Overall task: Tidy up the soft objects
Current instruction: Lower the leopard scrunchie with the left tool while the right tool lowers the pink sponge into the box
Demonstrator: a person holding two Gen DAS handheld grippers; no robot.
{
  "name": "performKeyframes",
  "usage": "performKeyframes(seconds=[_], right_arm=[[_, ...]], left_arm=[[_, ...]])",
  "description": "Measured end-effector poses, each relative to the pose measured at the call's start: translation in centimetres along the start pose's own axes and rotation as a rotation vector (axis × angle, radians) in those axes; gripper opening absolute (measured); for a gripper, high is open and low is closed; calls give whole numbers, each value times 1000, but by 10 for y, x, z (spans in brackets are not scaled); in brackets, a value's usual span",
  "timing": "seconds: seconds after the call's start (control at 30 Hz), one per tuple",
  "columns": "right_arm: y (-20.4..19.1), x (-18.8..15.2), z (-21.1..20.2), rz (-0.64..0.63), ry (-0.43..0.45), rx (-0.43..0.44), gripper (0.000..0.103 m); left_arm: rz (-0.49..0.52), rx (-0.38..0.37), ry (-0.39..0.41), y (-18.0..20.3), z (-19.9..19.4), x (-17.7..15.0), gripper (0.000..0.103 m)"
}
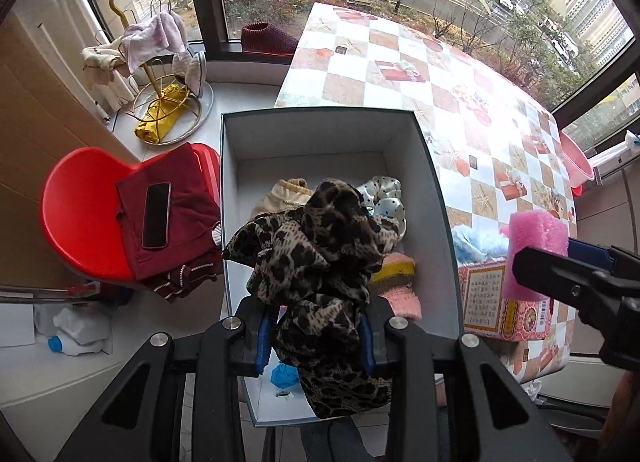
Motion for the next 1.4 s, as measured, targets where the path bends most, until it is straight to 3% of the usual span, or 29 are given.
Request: performKeyframes(seconds=[0.27, 1.4], right_arm=[[-14, 25, 19, -24, -22, 5, 74], [-25, 62, 67, -14, -101, 12, 74]], left_arm=[[-33, 40, -8, -14, 12, 16, 37], [-52, 89, -60, -28, 47, 43, 37]])
Point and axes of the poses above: each gripper's, at about its wrist camera, not at the fingertips, and z roughly the way its jaws point, y to its right, x to its top, the point moved 5 cm from there along z, roughly the way its jaws point, and after that the axes turned 3 degrees about z, right-handed, at the moved point
